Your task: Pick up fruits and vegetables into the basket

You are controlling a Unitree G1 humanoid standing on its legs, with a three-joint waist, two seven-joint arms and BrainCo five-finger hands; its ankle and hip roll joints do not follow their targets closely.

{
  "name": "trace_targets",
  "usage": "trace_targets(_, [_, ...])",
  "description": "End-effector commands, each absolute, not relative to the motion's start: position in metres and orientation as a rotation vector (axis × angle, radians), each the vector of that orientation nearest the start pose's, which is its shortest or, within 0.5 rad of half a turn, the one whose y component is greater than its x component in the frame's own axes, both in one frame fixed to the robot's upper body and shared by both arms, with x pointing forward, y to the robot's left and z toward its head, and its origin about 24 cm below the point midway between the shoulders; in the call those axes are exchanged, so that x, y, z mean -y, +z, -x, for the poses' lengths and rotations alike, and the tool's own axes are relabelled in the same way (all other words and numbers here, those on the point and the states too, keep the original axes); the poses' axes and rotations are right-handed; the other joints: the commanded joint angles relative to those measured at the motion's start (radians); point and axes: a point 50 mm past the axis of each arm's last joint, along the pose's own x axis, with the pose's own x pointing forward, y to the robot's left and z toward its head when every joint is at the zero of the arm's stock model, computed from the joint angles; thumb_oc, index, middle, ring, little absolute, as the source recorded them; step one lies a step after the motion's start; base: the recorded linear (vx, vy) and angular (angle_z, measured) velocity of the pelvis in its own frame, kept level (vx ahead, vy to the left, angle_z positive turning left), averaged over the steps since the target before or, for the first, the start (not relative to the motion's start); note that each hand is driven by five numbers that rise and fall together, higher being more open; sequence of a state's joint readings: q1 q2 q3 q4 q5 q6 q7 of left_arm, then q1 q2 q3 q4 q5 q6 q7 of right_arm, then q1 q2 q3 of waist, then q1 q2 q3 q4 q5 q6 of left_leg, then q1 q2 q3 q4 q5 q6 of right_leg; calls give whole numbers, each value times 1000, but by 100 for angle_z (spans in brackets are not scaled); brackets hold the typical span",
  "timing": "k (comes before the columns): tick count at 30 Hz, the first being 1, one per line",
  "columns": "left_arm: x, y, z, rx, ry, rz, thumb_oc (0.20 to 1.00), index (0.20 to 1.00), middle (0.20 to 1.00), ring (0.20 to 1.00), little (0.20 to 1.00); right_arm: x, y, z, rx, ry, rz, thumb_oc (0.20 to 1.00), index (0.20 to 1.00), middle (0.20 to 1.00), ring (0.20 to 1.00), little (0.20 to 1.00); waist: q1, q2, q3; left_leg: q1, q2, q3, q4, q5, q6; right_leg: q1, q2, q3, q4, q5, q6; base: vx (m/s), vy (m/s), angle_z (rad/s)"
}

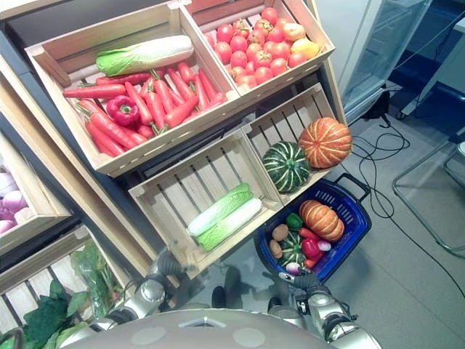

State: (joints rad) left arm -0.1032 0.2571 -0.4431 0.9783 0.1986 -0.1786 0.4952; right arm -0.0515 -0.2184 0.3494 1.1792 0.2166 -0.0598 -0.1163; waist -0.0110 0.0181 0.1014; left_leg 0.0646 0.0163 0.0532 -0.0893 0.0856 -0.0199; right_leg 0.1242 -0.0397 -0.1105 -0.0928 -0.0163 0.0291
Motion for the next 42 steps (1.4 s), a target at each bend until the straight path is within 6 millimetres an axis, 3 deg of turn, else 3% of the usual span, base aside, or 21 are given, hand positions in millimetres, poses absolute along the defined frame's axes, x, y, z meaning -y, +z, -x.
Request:
trace_targets(1, [-195, -83, -230, -340, 121, -846, 1000, 1000, 1000, 1000, 1000, 202, -150, -140, -1022, -40, 307, 1000, 1000, 1000, 1000, 1000, -9, -29, 54, 30, -34, -10, 21, -136, 29, -50, -8, 18, 62, -4, 46, 14, -6, -15])
trace_targets(5, [-198, -66, -250, -250, 191, -886, 1000, 1000, 1000, 1000, 1000, 204, -145, -151, -970, -45, 323, 1000, 1000, 1000, 1000, 1000, -23, -30, 97, -9, -31, 4, 56, -140, 35, -105, 3, 30, 125, -24, 39, -91, 7, -13])
trace_targets(13, [-189, -7, -308, 15, 324, -904, 1000, 1000, 1000, 1000, 1000, 210, -115, -206, -760, -90, 331, 1000, 1000, 1000, 1000, 1000, -54, -27, 265, -213, -18, 31, 257, -149, 23, -306, 23, 53, 330, -69, 12, -210, 1, -13])
trace_targets(18, [-191, 19, -328, 109, 385, -907, 1000, 1000, 1000, 1000, 1000, 214, -104, -222, -689, -137, 301, 1000, 1000, 1000, 1000, 1000, -69, -38, 325, -343, -14, 45, 408, -179, 8, -405, 18, 42, 431, -97, -3, -168, -15, 0])
trace_targets(23, [-204, 41, -341, 154, 511, -903, 1000, 1000, 1000, 1000, 1000, 215, -90, -239, -602, -185, 241, 1000, 1000, 1000, 1000, 1000, -78, -60, 388, -476, -7, 38, 563, -220, -5, -498, 9, 28, 537, -132, -19, -111, -30, 2])
trace_targets(30, [-218, 88, -360, 307, 683, -903, 1000, 1000, 1000, 1000, 1000, 211, -71, -259, -494, -190, 217, 1000, 1000, 1000, 1000, 1000, -93, -73, 419, -643, 1, 59, 694, -256, -3, -666, 8, 33, 676, -157, -22, -62, 6, 0])
trace_targets(42, [-231, 135, -368, 480, 893, -885, 1000, 1000, 1000, 1000, 1000, 206, -55, -267, -378, -187, 176, 1000, 1000, 1000, 1000, 1000, -112, -77, 419, -816, -5, 60, 781, -279, -4, -853, 17, 45, 775, -163, -11, 12, 5, 1])
